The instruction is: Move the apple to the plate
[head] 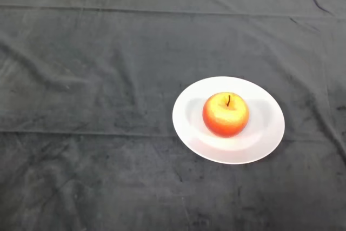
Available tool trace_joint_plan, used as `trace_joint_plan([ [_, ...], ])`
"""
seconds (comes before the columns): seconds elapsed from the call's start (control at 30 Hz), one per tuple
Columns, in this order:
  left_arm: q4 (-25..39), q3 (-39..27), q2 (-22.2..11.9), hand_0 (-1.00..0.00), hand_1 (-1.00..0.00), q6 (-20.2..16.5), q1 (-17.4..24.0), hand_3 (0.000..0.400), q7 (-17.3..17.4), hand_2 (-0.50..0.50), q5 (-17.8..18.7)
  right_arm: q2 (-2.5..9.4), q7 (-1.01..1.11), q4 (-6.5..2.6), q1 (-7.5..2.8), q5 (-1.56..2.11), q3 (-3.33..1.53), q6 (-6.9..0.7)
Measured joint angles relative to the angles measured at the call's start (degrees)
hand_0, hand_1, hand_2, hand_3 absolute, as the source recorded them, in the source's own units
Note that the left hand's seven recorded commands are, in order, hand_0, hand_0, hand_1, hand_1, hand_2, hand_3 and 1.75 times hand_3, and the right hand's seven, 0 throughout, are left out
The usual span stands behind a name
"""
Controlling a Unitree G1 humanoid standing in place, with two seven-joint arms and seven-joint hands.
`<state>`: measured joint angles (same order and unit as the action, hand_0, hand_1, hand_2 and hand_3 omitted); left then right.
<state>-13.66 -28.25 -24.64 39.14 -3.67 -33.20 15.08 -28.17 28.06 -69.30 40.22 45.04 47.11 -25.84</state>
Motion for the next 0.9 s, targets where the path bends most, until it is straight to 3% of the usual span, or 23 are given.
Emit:
trace_joint_plan([
  [0.9, -0.6, 0.0, 0.5, 0.00, 0.00, 0.0, -0.6, 0.000, 1.0, 0.00, 0.0, 0.00, 0.00, 0.00, 0.00, 0.00, 0.00, 0.00],
])
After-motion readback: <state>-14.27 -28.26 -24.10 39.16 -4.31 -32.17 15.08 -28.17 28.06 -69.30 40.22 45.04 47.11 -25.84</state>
